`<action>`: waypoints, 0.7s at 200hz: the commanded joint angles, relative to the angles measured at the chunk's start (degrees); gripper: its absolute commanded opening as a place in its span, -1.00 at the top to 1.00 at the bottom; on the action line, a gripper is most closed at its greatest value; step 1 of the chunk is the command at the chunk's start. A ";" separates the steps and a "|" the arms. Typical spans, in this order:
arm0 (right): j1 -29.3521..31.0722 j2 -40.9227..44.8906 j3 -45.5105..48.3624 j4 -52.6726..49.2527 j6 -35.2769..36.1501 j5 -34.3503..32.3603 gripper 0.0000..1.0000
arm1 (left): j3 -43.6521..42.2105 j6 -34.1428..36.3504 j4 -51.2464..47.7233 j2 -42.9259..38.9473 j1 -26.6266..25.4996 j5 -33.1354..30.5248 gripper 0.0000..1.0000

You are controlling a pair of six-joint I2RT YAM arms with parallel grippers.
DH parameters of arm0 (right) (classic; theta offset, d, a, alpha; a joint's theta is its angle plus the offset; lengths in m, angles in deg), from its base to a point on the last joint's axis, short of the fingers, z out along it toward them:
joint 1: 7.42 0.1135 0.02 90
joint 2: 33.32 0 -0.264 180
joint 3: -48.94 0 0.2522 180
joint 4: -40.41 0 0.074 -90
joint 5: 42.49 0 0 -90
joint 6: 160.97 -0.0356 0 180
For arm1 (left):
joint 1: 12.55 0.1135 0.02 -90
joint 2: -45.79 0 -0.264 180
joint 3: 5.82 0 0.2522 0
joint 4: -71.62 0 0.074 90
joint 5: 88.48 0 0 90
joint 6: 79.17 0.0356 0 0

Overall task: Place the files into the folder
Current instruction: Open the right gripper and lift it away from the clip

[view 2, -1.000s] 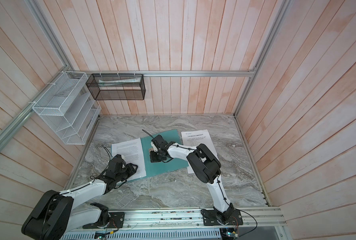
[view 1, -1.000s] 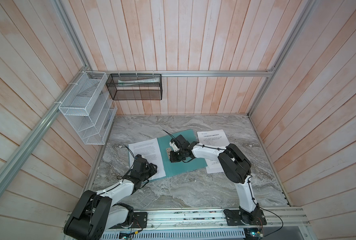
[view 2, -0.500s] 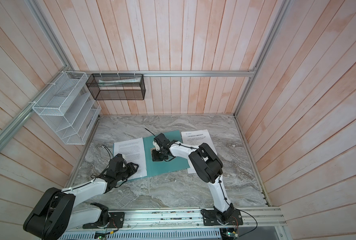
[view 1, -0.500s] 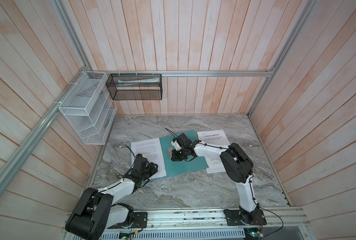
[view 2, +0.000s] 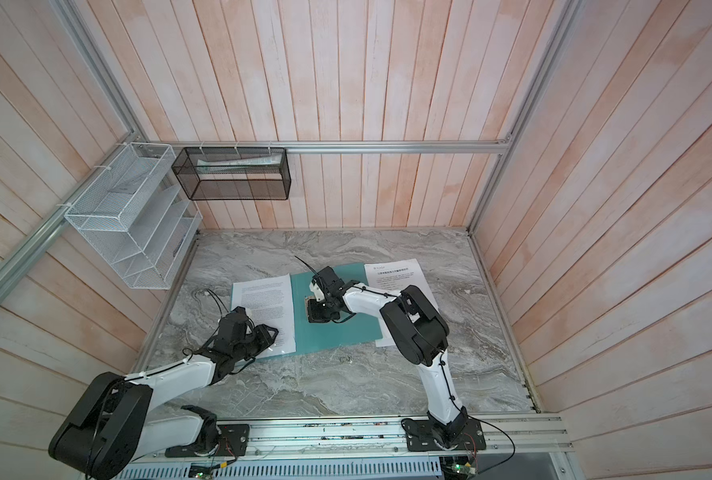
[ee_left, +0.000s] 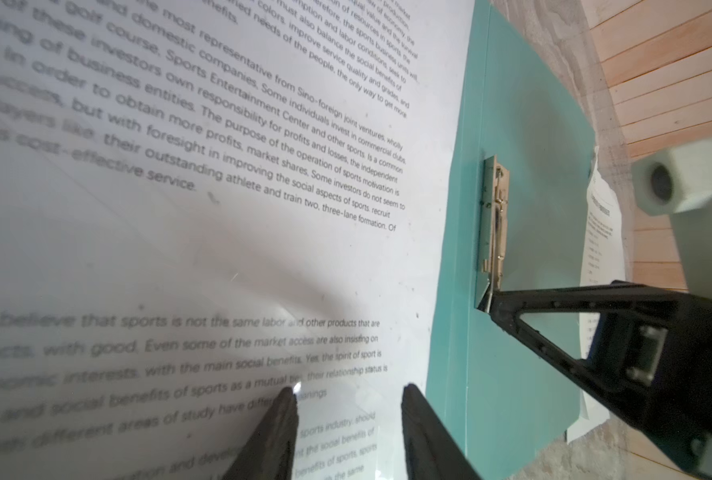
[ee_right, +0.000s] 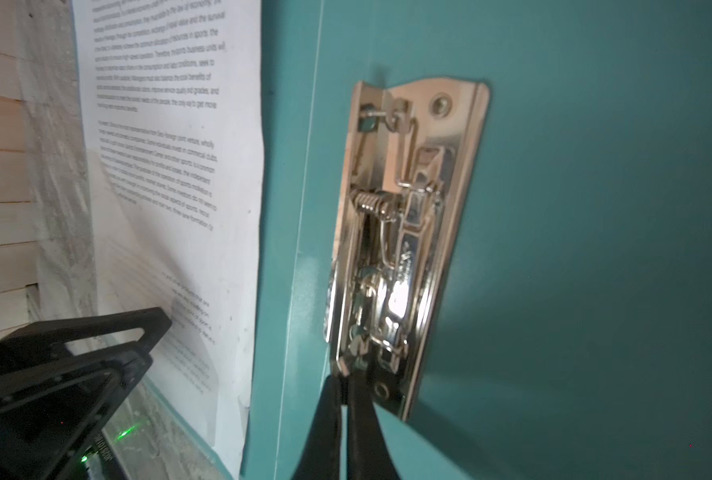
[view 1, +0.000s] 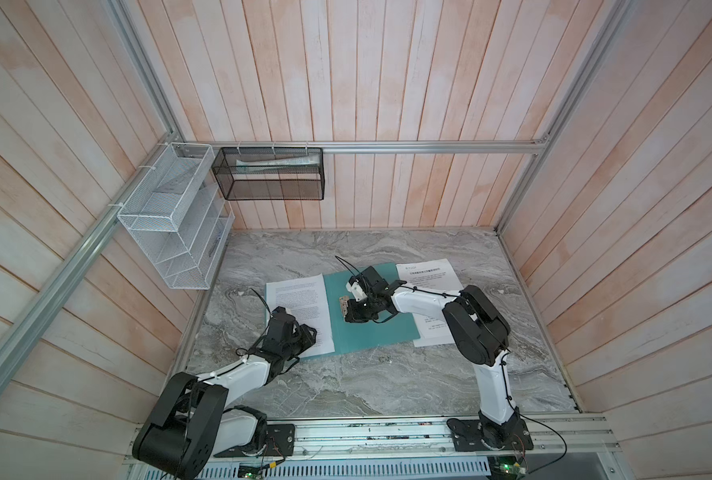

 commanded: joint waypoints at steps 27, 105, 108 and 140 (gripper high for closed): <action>-1.46 1.56 -2.70 -1.31 -3.54 6.55 1.00 | -1.74 0.31 -7.93 1.41 0.33 -1.20 0.11; -4.48 6.53 1.71 11.36 -12.06 18.38 0.28 | -1.25 1.66 -8.60 0.91 0.33 -1.41 0.11; -4.61 6.90 2.08 11.53 -12.14 18.36 0.28 | -1.18 1.71 -8.66 0.92 0.33 -1.40 0.11; -6.68 8.62 7.88 12.81 -13.10 17.63 0.83 | -0.32 2.74 -9.64 1.01 0.32 -1.21 0.11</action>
